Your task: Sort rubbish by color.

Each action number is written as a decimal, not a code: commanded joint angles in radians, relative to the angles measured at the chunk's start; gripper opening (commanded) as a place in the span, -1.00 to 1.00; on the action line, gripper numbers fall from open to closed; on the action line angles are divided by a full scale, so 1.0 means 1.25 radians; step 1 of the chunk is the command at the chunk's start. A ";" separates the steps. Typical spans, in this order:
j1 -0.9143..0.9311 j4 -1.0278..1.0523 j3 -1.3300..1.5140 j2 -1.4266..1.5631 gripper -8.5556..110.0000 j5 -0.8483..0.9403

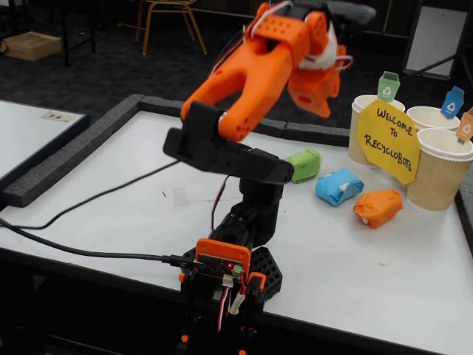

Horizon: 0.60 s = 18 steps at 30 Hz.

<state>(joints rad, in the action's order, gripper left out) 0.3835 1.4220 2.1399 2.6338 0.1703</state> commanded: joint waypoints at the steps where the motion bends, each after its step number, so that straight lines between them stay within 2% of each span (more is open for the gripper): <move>1: 0.060 0.098 -0.191 -0.028 -0.72 0.075; 10: 0.130 0.271 -0.358 -0.071 -0.71 0.172; 18: 0.145 0.276 -0.400 -0.065 -0.69 0.199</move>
<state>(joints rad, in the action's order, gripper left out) 0.5430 1.7671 1.7472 2.5449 0.3973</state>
